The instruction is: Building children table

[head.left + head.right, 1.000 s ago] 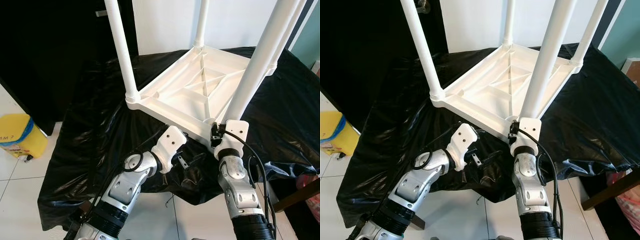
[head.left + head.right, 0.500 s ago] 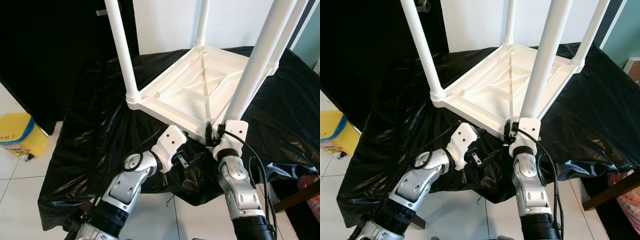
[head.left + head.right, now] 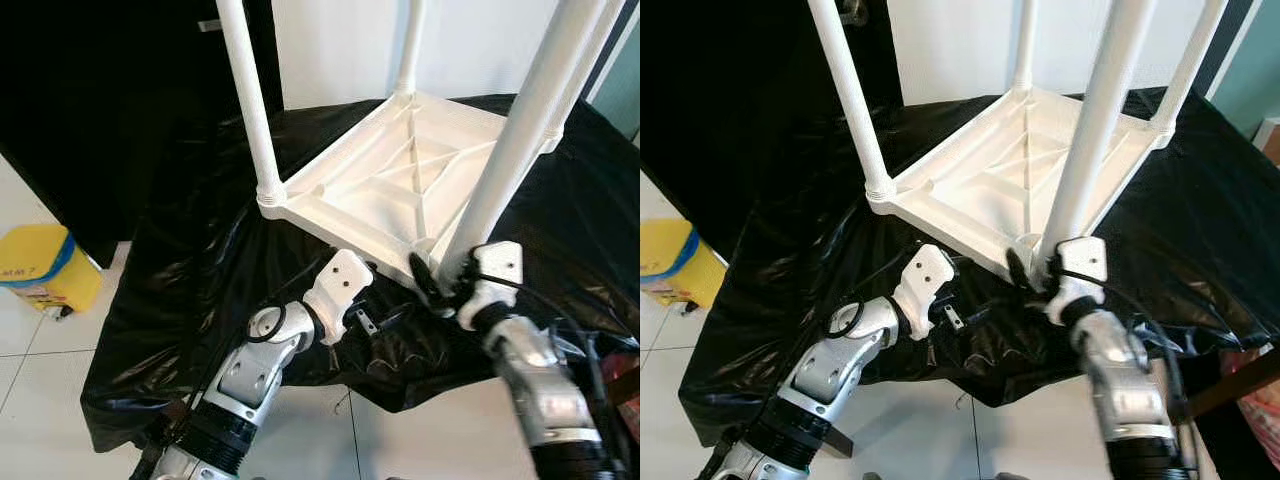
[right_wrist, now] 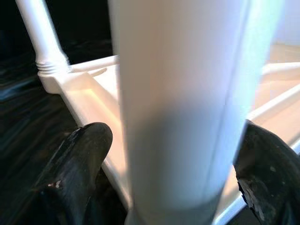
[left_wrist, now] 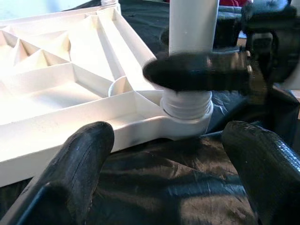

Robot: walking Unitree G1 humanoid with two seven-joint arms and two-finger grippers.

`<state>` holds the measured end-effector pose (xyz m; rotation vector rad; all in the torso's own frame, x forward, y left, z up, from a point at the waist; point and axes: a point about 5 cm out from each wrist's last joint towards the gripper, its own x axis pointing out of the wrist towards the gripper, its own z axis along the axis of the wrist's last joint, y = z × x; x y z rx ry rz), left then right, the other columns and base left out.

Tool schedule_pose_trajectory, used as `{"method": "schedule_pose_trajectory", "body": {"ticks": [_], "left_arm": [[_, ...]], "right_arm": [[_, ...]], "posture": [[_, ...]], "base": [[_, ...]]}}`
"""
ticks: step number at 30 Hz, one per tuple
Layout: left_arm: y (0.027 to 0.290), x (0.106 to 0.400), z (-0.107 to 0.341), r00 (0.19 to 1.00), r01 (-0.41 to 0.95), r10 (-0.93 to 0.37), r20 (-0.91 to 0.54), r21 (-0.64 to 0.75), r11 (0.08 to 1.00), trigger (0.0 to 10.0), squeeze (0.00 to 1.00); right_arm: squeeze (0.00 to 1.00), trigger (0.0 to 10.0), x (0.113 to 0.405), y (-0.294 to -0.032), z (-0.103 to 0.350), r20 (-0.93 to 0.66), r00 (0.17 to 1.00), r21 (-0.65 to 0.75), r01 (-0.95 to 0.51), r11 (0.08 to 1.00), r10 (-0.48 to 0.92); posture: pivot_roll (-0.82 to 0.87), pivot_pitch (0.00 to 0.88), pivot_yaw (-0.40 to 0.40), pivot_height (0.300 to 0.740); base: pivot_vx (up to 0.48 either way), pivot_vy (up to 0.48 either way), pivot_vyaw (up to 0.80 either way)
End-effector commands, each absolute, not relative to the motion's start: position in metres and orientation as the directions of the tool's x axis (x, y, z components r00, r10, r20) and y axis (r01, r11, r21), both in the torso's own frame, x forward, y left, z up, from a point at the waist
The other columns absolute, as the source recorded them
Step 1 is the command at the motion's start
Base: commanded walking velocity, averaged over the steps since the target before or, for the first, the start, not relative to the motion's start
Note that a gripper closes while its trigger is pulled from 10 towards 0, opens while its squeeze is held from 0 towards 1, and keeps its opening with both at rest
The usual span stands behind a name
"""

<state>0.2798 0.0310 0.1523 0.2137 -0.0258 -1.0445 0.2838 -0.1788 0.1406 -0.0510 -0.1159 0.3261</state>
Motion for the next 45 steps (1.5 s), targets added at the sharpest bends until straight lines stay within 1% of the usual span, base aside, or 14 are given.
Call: {"method": "schedule_pose_trajectory", "body": {"ticks": [1,5,11,12,15,16,28,31,32,33,37,41,42,45], "left_arm": [[0.034,0.284,0.153,0.533,0.838,-0.843,-0.079,0.19,0.512,10.0,0.0],[0.034,0.284,0.153,0.53,0.84,-0.844,-0.078,0.185,0.51,10.0,0.0],[0.031,0.283,0.154,0.521,0.846,-0.85,-0.077,0.182,0.501,10.0,0.0],[0.031,0.283,0.154,0.521,0.846,-0.85,-0.076,0.181,0.502,10.0,0.0],[0.031,0.283,0.154,0.521,0.846,-0.85,-0.075,0.18,0.502,10.0,0.0],[0.031,0.283,0.154,0.521,0.846,-0.85,-0.074,0.178,0.503,10.0,0.0],[0.033,0.279,0.151,0.539,0.837,-0.839,-0.075,0.16,0.523,10.0,0.0],[0.032,0.278,0.15,0.538,0.838,-0.84,-0.076,0.158,0.522,10.0,0.0],[0.032,0.278,0.15,0.537,0.839,-0.84,-0.077,0.157,0.522,10.0,0.0],[0.032,0.278,0.15,0.536,0.839,-0.841,-0.077,0.155,0.521,10.0,0.0],[0.032,0.278,0.15,0.537,0.839,-0.84,-0.078,0.154,0.522,10.0,0.0],[0.034,0.279,0.149,0.541,0.836,-0.837,-0.078,0.154,0.526,10.0,0.0],[0.034,0.279,0.149,0.541,0.836,-0.837,-0.078,0.154,0.526,10.0,0.0],[0.034,0.279,0.149,0.54,0.837,-0.838,-0.08,0.155,0.525,10.0,0.0]], "right_arm": [[0.0,10.0,0.285,-0.178,0.132,0.058,0.911,-0.063,-0.405,0.912,0.409],[0.0,10.0,0.291,-0.177,0.126,-0.007,0.865,-0.102,-0.499,0.86,0.501],[0.0,10.0,0.305,-0.174,0.128,-0.021,0.832,-0.151,-0.551,0.821,0.555],[0.0,7.6,0.308,-0.173,0.128,-0.02,0.83,-0.155,-0.553,0.819,0.557],[0.0,7.6,0.31,-0.172,0.128,-0.019,0.829,-0.157,-0.554,0.817,0.559],[0.0,0.0,0.312,-0.171,0.128,-0.021,0.828,-0.165,-0.555,0.815,0.56],[0.0,0.0,0.309,-0.173,0.116,-0.065,0.819,-0.179,-0.571,0.801,0.57],[0.0,0.0,0.309,-0.173,0.116,-0.06,0.829,-0.173,-0.558,0.812,0.557],[0.0,4.5,0.309,-0.173,0.116,-0.058,0.834,-0.168,-0.55,0.818,0.549],[0.0,10.0,0.309,-0.173,0.116,-0.053,0.844,-0.162,-0.534,0.83,0.533],[0.0,10.0,0.306,-0.171,0.116,-0.036,0.877,-0.153,-0.479,0.864,0.48],[0.0,10.0,0.305,-0.17,0.118,-0.007,0.931,-0.145,-0.362,0.921,0.365],[0.0,10.0,0.305,-0.17,0.118,-0.007,0.931,-0.145,-0.362,0.921,0.365],[0.0,10.0,0.304,-0.167,0.119,0.02,0.962,-0.121,-0.269,0.956,0.273]], "posture": [[-0.17,0.047,0.013,0.74],[-0.17,0.053,0.021,0.74],[-0.17,0.057,0.022,0.74],[-0.17,0.058,0.021,0.74],[-0.17,0.058,0.021,0.74],[-0.16,0.061,0.015,0.74],[-0.16,0.079,-0.001,0.74],[-0.16,0.078,-0.003,0.74],[-0.16,0.078,-0.003,0.74],[-0.16,0.078,-0.007,0.74],[-0.16,0.076,-0.01,0.74],[-0.16,0.07,-0.01,0.74],[-0.16,0.07,-0.01,0.74],[-0.16,0.066,-0.008,0.74]], "base": [[0.0,0.0,0.0],[0.0,0.0,0.0],[0.0,0.0,0.0],[0.0,0.0,0.0],[0.0,0.0,0.0],[0.0,0.0,0.0],[0.0,0.0,0.0],[0.0,0.0,0.0],[0.0,0.0,0.0],[0.0,0.0,0.0],[0.0,0.0,0.0],[0.0,0.0,0.0],[0.0,0.0,0.0],[0.0,0.0,0.0]]}}
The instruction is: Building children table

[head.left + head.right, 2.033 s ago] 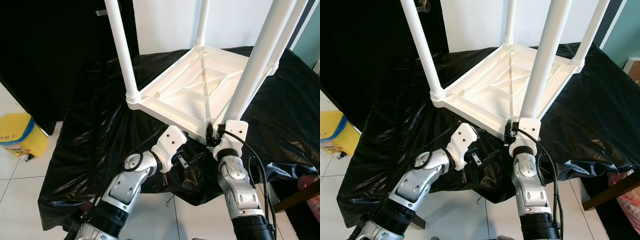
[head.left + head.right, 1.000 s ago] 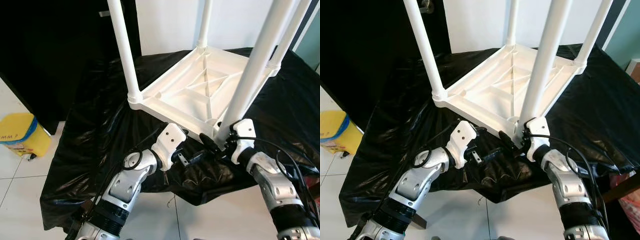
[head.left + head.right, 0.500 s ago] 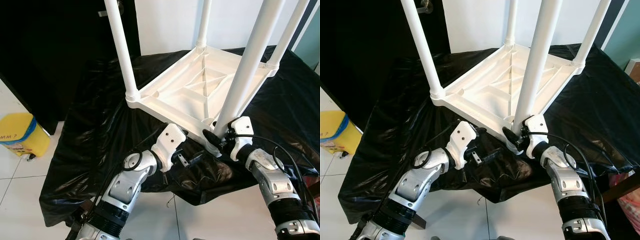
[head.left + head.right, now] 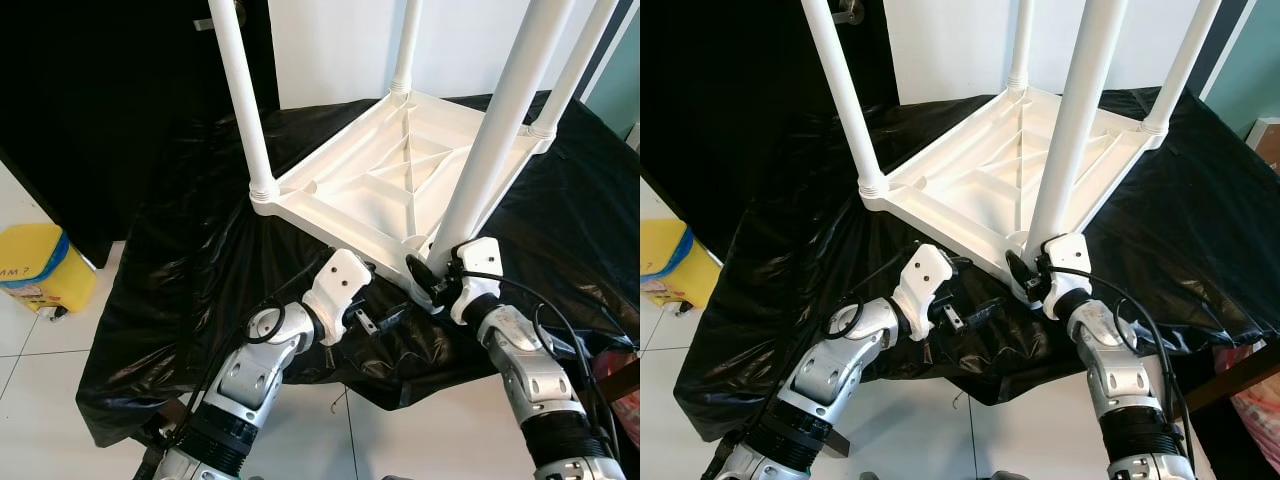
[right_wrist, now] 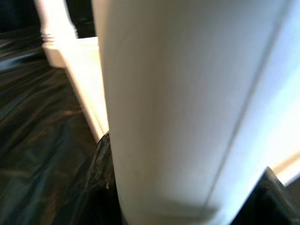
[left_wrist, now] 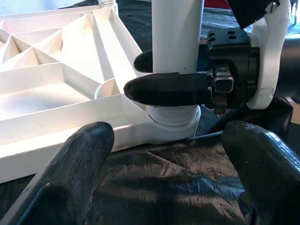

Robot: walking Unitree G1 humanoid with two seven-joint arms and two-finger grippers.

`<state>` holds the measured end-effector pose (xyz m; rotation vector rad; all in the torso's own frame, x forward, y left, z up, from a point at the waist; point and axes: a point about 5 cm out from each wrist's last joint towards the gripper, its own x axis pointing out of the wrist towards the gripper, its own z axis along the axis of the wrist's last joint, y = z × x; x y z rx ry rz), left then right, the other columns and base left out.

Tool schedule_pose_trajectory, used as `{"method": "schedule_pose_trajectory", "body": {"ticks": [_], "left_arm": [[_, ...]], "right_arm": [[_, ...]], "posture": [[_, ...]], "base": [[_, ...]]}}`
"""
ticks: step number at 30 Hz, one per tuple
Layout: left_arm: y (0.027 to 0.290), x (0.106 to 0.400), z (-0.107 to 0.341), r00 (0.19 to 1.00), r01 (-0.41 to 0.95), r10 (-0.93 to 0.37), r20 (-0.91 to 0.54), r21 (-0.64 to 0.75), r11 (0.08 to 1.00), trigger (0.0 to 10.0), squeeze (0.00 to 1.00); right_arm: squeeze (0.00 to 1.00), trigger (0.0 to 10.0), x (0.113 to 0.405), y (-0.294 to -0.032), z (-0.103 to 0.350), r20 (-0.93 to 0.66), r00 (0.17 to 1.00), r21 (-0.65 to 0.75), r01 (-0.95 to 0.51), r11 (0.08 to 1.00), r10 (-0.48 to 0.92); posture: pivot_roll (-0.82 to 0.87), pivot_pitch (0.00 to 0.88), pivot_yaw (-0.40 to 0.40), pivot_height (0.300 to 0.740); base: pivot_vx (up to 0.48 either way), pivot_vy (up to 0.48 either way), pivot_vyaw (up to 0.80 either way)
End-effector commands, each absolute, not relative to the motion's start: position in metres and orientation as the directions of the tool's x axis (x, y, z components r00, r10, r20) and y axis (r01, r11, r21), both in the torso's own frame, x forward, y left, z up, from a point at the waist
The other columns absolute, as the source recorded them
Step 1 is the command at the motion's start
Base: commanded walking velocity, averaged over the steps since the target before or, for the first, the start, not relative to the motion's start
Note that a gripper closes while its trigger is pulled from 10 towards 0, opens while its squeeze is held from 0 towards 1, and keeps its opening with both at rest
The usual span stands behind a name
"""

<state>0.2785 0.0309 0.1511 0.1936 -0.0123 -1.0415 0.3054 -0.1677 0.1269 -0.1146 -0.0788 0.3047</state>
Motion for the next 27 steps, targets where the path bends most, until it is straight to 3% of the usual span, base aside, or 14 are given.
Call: {"method": "schedule_pose_trajectory", "body": {"ticks": [1,10,14,15,21,27], "left_arm": [[0.034,0.279,0.149,0.539,0.837,-0.838,-0.081,0.156,0.524,10.0,0.0],[0.033,0.28,0.15,0.532,0.841,-0.843,-0.082,0.161,0.516,10.0,0.0],[0.033,0.28,0.15,0.532,0.842,-0.843,-0.082,0.161,0.515,10.0,0.0],[0.032,0.281,0.15,0.529,0.843,-0.845,-0.08,0.162,0.513,10.0,0.0],[0.032,0.282,0.152,0.526,0.844,-0.847,-0.077,0.169,0.509,10.0,0.0],[0.032,0.281,0.152,0.526,0.844,-0.847,-0.077,0.168,0.509,10.0,0.0]], "right_arm": [[0.0,10.0,0.304,-0.166,0.12,0.027,0.967,-0.116,-0.248,0.962,0.252],[0.0,10.0,0.301,-0.169,0.115,0.023,0.99,-0.03,0.139,0.99,-0.139],[0.0,10.0,0.3,-0.169,0.115,0.021,0.985,-0.029,0.17,0.985,-0.17],[0.0,10.0,0.298,-0.166,0.114,0.012,0.969,-0.012,0.246,0.969,-0.246],[0.0,10.0,0.295,-0.146,0.113,0.006,0.977,0.03,0.213,0.977,-0.213],[0.0,10.0,0.294,-0.145,0.113,0.001,0.975,0.034,0.223,0.974,-0.223]], "posture": [[-0.16,0.066,-0.008,0.74],[-0.17,0.046,-0.002,0.74],[-0.17,0.046,-0.002,0.74],[-0.16,0.036,-0.001,0.74],[-0.16,0.028,0.0,0.74],[-0.16,0.031,-0.001,0.74]], "base": [[0.0,0.0,0.0],[0.0,0.0,0.0],[0.0,0.0,0.0],[0.0,0.0,0.0],[0.0,0.0,0.0],[0.0,0.0,0.0]]}}
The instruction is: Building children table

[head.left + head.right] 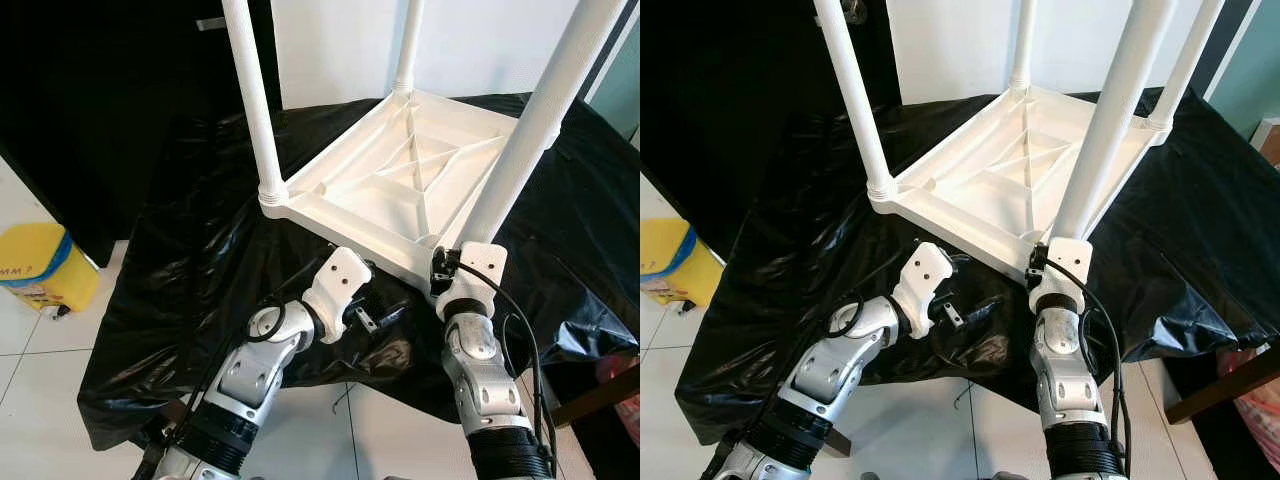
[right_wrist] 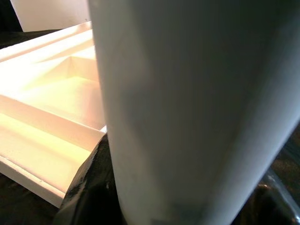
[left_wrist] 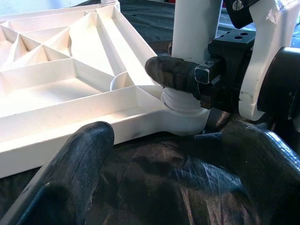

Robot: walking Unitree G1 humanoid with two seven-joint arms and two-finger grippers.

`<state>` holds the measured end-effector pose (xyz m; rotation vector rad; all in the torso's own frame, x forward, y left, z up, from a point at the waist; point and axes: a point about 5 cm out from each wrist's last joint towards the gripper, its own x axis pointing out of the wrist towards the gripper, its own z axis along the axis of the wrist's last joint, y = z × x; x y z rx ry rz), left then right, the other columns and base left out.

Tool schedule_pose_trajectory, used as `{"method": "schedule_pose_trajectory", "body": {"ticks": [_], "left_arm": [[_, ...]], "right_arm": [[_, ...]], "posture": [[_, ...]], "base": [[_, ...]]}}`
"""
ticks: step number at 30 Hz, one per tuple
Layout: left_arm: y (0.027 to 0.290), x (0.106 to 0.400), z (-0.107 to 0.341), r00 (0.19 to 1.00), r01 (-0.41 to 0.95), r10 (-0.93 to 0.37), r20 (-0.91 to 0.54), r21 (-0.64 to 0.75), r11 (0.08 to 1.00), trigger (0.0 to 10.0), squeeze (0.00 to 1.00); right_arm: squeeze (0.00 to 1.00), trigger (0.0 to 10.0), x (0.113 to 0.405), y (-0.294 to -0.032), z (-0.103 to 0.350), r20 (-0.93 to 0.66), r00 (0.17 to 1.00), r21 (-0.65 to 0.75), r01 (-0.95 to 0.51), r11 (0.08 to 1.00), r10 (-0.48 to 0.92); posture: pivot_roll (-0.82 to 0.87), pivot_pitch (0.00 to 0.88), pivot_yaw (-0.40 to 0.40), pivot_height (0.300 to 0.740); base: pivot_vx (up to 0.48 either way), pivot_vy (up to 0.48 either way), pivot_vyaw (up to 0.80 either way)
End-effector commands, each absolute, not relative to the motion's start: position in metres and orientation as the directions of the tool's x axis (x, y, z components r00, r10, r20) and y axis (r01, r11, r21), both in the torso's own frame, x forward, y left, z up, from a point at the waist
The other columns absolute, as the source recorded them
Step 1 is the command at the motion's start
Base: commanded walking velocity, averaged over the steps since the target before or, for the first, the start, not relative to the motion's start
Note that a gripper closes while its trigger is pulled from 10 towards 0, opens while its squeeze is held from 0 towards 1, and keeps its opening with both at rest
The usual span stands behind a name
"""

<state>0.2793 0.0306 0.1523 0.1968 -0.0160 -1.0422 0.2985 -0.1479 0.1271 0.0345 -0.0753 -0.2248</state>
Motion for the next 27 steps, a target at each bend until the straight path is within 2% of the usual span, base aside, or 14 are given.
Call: {"method": "schedule_pose_trajectory", "body": {"ticks": [1,10,11,12,13,20,24,26,27], "left_arm": [[0.032,0.281,0.152,0.526,0.844,-0.847,-0.077,0.167,0.509,10.0,0.0],[0.032,0.279,0.151,0.521,0.848,-0.85,-0.079,0.161,0.505,10.0,0.0],[0.032,0.279,0.151,0.52,0.848,-0.85,-0.079,0.162,0.504,10.0,0.0],[0.032,0.279,0.151,0.52,0.848,-0.85,-0.079,0.162,0.504,10.0,0.0],[0.032,0.279,0.151,0.519,0.849,-0.851,-0.079,0.163,0.503,10.0,0.0],[0.032,0.28,0.152,0.518,0.85,-0.852,-0.079,0.165,0.501,10.0,0.0],[0.032,0.28,0.152,0.516,0.85,-0.853,-0.08,0.166,0.499,10.0,0.0],[0.032,0.28,0.151,0.515,0.851,-0.853,-0.082,0.168,0.498,10.0,0.0],[0.032,0.28,0.151,0.513,0.852,-0.854,-0.083,0.169,0.496,10.0,0.0]], "right_arm": [[0.0,10.0,0.294,-0.144,0.114,0.005,0.975,0.035,0.221,0.975,-0.221],[0.0,10.0,0.293,-0.143,0.116,0.015,0.972,0.028,0.235,0.972,-0.236],[0.49,10.0,0.293,-0.144,0.118,0.021,0.971,0.027,0.238,0.971,-0.239],[0.49,10.0,0.293,-0.144,0.118,0.021,0.971,0.027,0.238,0.971,-0.239],[1.0,10.0,0.293,-0.144,0.119,0.029,0.971,0.028,0.235,0.972,-0.235],[1.0,10.0,0.292,-0.148,0.126,0.076,0.98,0.025,0.182,0.983,-0.183],[1.0,10.0,0.29,-0.155,0.131,0.113,0.989,0.017,0.097,0.995,-0.099],[1.0,10.0,0.288,-0.162,0.134,0.126,0.992,0.013,0.001,1.0,-0.003],[0.0,10.0,0.289,-0.167,0.136,0.132,0.99,0.003,-0.052,0.999,0.051]], "posture": [[-0.16,0.033,-0.001,0.74],[-0.16,0.038,0.004,0.74],[-0.16,0.039,0.006,0.74],[-0.16,0.039,0.006,0.74],[-0.16,0.039,0.005,0.74],[-0.16,0.041,0.007,0.74],[-0.16,0.039,0.009,0.74],[-0.17,0.038,0.013,0.74],[-0.17,0.037,0.014,0.74]], "base": [[0.0,0.0,0.0],[0.0,0.0,0.0],[0.0,0.0,0.0],[0.0,0.0,0.0],[0.0,0.0,0.0],[0.0,0.0,0.0],[0.0,0.0,0.0],[0.0,0.0,0.0],[0.0,0.0,0.0]]}}
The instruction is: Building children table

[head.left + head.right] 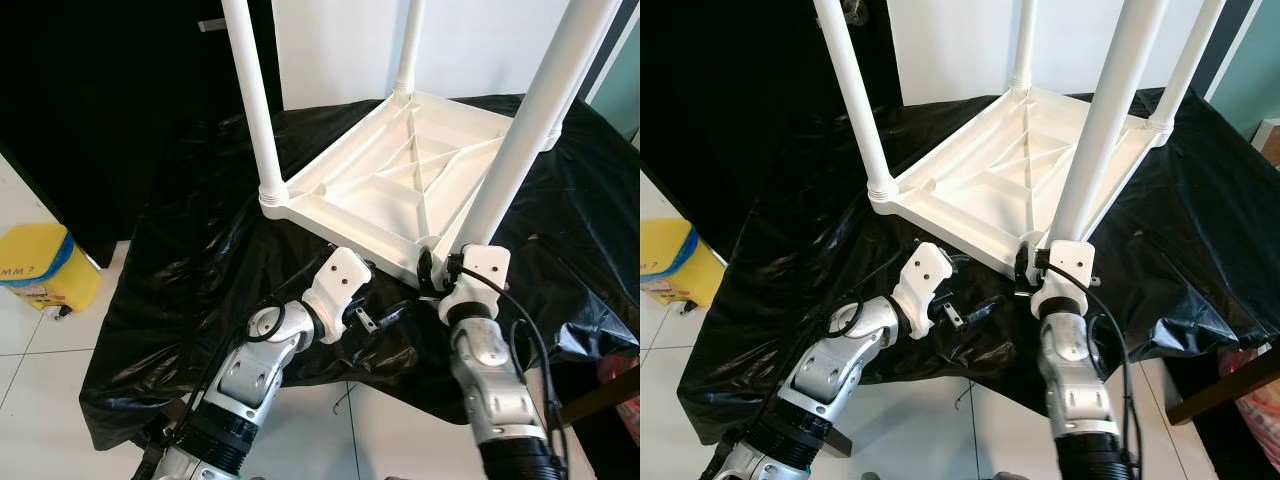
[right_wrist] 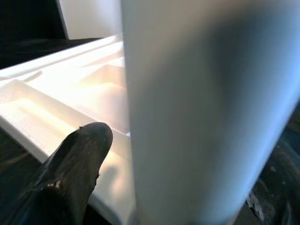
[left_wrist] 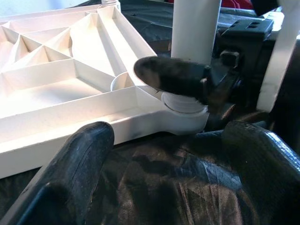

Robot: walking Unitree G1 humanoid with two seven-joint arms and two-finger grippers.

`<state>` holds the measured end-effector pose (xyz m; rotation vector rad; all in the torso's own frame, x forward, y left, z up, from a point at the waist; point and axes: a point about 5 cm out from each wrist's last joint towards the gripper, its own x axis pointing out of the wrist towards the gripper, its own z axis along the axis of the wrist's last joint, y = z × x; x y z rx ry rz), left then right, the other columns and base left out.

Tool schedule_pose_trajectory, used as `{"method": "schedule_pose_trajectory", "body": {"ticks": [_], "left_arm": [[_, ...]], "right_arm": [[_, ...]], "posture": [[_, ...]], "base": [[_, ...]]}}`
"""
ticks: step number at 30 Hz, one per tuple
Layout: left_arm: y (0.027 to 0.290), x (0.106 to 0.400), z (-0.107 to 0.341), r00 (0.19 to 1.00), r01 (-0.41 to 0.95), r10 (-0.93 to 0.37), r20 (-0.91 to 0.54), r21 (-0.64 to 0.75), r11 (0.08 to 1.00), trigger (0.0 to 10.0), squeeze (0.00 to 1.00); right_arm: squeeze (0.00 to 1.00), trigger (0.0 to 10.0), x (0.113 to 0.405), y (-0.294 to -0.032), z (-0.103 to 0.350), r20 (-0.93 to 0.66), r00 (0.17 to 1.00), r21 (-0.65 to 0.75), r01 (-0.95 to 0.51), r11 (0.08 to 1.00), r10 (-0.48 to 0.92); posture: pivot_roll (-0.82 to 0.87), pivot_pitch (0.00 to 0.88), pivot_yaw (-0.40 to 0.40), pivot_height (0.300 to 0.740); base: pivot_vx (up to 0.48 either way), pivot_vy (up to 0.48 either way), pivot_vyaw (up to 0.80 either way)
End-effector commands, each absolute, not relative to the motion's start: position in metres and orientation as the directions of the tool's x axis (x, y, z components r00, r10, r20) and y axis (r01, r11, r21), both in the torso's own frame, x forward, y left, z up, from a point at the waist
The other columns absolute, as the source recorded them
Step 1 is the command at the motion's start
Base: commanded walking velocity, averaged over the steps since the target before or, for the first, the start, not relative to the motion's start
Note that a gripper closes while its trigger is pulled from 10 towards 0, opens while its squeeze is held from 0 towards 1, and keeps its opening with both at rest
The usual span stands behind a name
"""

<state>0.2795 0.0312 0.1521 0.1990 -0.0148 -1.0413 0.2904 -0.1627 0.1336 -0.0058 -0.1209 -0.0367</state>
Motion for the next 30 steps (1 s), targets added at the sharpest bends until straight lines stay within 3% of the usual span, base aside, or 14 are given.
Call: {"method": "schedule_pose_trajectory", "body": {"ticks": [1,5,16,17,18,19,20,21,22,30], "left_arm": [[0.032,0.28,0.151,0.513,0.852,-0.854,-0.083,0.169,0.496,10.0,0.0],[0.032,0.281,0.152,0.508,0.855,-0.857,-0.085,0.171,0.49,10.0,0.0],[0.031,0.28,0.152,0.505,0.856,-0.859,-0.082,0.171,0.487,10.0,0.0],[0.031,0.28,0.152,0.509,0.854,-0.857,-0.082,0.171,0.491,10.0,0.0],[0.031,0.28,0.152,0.509,0.854,-0.857,-0.082,0.171,0.491,10.0,0.0],[0.032,0.28,0.152,0.511,0.853,-0.856,-0.082,0.171,0.493,10.0,0.0],[0.032,0.28,0.152,0.511,0.853,-0.856,-0.082,0.171,0.493,10.0,0.0],[0.033,0.279,0.152,0.513,0.852,-0.854,-0.082,0.171,0.495,10.0,0.0],[0.033,0.279,0.152,0.515,0.851,-0.853,-0.082,0.171,0.497,10.0,0.0],[0.034,0.279,0.153,0.522,0.846,-0.849,-0.078,0.17,0.505,10.0,0.0]], "right_arm": [[0.0,10.0,0.289,-0.167,0.136,0.132,0.99,0.003,-0.052,0.999,0.051],[0.0,10.0,0.291,-0.179,0.142,0.137,0.971,-0.033,-0.194,0.98,0.197],[0.0,10.0,0.3,-0.187,0.141,0.048,0.9,-0.111,-0.427,0.897,0.434],[0.0,4.4,0.302,-0.187,0.138,0.021,0.882,-0.127,-0.464,0.876,0.471],[0.0,4.4,0.302,-0.187,0.138,0.021,0.882,-0.127,-0.464,0.876,0.471],[0.0,2.7,0.303,-0.186,0.136,0.003,0.871,-0.133,-0.487,0.863,0.491],[0.0,2.7,0.303,-0.186,0.136,0.003,0.871,-0.133,-0.487,0.863,0.491],[0.0,0.8,0.303,-0.187,0.134,-0.01,0.859,-0.131,-0.508,0.851,0.512],[0.0,0.0,0.303,-0.187,0.132,-0.02,0.851,-0.128,-0.523,0.843,0.525],[0.0,0.0,0.301,-0.188,0.125,-0.054,0.828,-0.101,-0.56,0.822,0.558]], "posture": [[-0.17,0.037,0.014,0.74],[-0.17,0.037,0.016,0.74],[-0.15,0.034,0.012,0.74],[-0.15,0.033,0.011,0.74],[-0.15,0.033,0.011,0.74],[-0.14,0.034,0.008,0.74],[-0.14,0.034,0.008,0.74],[-0.14,0.033,0.009,0.74],[-0.14,0.032,0.008,0.74],[-0.13,0.027,0.005,0.74]], "base": [[0.0,0.0,0.0],[0.0,0.0,0.0],[0.0,0.0,0.0],[0.0,0.0,0.0],[0.0,0.0,0.0],[0.0,0.0,0.0],[0.0,0.0,0.0],[0.0,0.0,0.0],[0.0,0.0,0.0],[0.0,0.0,0.0]]}}
